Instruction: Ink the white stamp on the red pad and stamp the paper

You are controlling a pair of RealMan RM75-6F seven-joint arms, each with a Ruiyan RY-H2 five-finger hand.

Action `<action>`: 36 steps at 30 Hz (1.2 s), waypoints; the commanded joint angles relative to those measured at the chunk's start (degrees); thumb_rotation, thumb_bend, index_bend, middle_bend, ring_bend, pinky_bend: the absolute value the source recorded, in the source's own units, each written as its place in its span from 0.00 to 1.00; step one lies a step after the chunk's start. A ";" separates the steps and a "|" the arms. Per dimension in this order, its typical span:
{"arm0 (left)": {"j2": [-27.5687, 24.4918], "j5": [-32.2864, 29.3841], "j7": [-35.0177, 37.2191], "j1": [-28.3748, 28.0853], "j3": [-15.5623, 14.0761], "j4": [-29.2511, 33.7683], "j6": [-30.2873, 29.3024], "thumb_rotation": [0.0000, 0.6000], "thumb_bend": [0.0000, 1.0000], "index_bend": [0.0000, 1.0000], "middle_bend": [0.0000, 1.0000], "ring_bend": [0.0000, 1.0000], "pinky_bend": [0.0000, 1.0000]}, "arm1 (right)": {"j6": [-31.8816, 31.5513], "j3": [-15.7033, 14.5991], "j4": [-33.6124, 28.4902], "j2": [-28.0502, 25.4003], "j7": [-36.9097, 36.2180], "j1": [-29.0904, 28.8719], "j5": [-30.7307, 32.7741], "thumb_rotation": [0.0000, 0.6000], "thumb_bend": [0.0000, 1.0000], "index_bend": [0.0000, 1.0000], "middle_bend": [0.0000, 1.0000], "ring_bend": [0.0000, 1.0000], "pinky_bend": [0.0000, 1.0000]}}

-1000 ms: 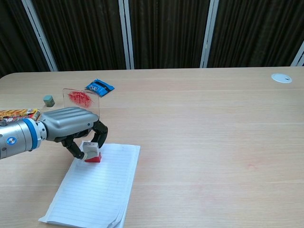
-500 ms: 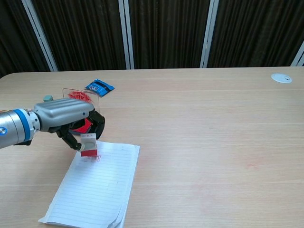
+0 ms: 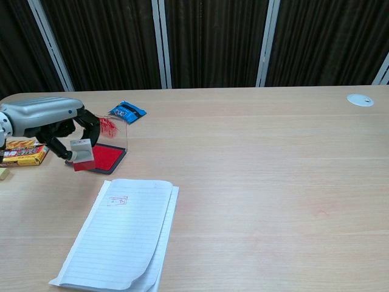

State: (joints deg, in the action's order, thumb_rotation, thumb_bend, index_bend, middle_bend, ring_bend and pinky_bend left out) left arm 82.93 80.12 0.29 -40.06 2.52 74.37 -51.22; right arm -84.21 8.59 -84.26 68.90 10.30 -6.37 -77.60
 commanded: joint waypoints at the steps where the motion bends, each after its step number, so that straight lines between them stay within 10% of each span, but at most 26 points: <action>1: 0.55 -0.77 1.68 1.38 -1.42 -3.61 0.87 1.00 0.39 0.61 0.59 0.89 0.94 | 0.02 -0.04 -0.06 -0.01 0.03 -0.01 -0.04 1.00 0.00 0.00 0.00 0.00 0.00; 19: 6.81 2.42 8.01 3.17 -4.04 -15.57 1.28 1.00 0.36 0.53 0.51 0.87 0.93 | 0.28 -0.11 -0.22 -0.03 0.54 -0.07 0.16 1.00 0.00 0.00 0.00 0.00 0.00; 36: 4.99 3.65 6.86 4.18 -3.77 -12.93 -1.33 1.00 0.15 0.28 0.25 0.84 0.90 | 0.33 -0.07 -0.74 -0.30 0.56 0.03 0.46 1.00 0.00 0.00 0.00 0.00 0.00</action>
State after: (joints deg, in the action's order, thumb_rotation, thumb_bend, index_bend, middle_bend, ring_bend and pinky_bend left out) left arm 88.75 83.67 7.33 -36.16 -1.43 60.49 -51.83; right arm -83.88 8.53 -84.98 68.62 10.87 -6.34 -77.12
